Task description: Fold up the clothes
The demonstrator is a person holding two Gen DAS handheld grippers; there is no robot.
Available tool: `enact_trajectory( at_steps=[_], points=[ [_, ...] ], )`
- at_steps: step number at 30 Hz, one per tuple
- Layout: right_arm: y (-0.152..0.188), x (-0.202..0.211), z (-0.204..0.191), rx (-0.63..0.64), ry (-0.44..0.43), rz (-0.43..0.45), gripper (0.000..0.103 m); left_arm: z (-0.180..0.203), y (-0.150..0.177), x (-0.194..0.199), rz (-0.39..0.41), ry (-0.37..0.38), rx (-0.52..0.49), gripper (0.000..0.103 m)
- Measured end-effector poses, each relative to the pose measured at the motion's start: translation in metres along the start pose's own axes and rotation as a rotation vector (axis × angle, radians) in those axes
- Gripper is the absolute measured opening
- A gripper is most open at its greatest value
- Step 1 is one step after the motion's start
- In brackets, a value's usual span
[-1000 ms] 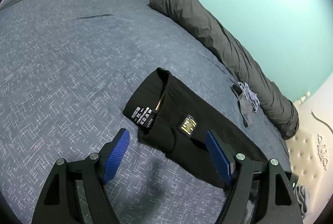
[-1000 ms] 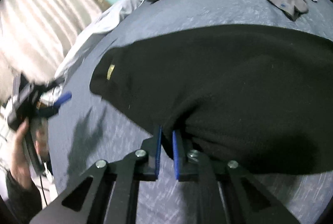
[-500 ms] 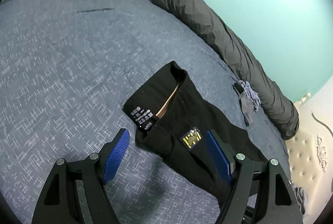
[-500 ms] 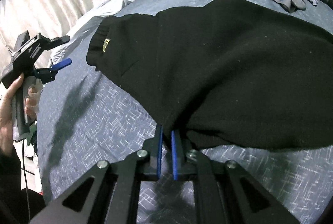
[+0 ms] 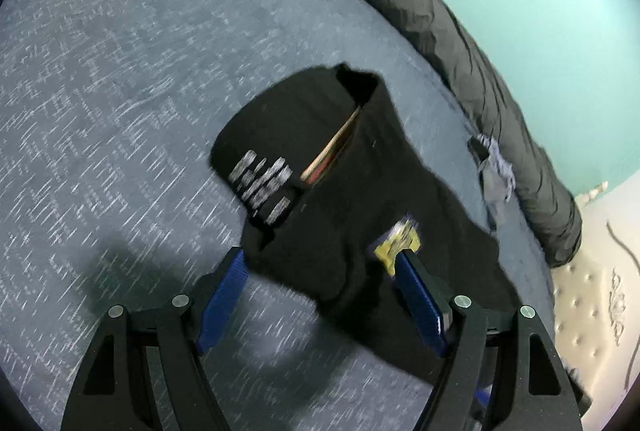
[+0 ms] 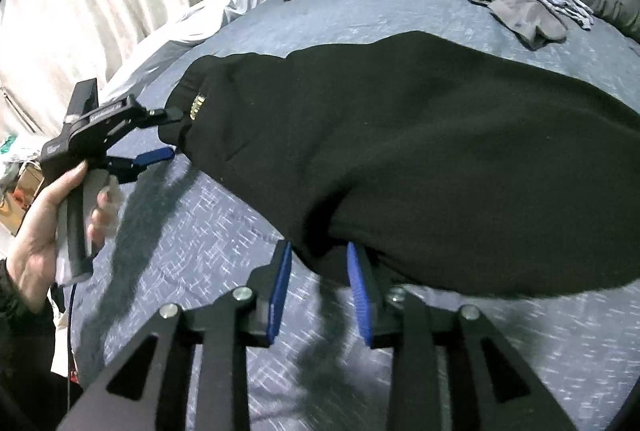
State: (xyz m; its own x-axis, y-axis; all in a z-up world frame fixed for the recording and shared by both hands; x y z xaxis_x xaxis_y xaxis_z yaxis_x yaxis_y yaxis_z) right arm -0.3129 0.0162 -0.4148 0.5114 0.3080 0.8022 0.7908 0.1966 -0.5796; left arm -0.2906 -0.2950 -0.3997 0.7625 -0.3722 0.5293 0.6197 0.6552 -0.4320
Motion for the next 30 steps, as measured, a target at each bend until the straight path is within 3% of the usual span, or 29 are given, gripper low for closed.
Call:
enact_trajectory(
  at_steps=[5,9,11,19,21,30],
  points=[
    [0.002,0.006,0.017,-0.040,-0.004,-0.011,0.029,0.000,-0.005,-0.008,0.007,-0.004,-0.010,0.078],
    [0.003,0.006,0.022,-0.061,-0.012,-0.009,0.029,-0.013,-0.006,-0.007,0.008,-0.007,0.009,0.046],
    [0.004,0.005,0.020,-0.065,-0.018,-0.010,0.029,-0.017,-0.006,-0.006,0.009,0.015,0.019,0.043],
    [0.007,-0.002,0.008,-0.056,-0.037,-0.021,0.029,-0.013,-0.010,0.009,0.049,0.075,0.011,0.012],
    [0.007,-0.003,0.008,-0.062,-0.039,-0.021,0.029,-0.010,-0.015,0.024,0.080,0.105,0.015,0.011],
    [0.006,-0.006,0.001,-0.058,-0.056,-0.023,0.029,-0.041,-0.008,0.041,0.088,0.163,0.133,0.010]
  ],
)
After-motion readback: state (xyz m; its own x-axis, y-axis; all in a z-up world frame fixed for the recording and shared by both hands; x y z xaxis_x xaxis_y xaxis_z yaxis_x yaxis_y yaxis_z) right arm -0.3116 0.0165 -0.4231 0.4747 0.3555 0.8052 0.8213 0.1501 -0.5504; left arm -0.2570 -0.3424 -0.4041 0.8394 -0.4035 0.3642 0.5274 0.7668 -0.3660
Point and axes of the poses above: each gripper's, at about its wrist camera, not at the fingertips, and x roughly against the way its jaws point, z to its right, y to its underside, the point moved 8 cm from there along -x, roughly the way its jaws point, and after that the axes turned 14 degrees about y, right-handed, at the moved point
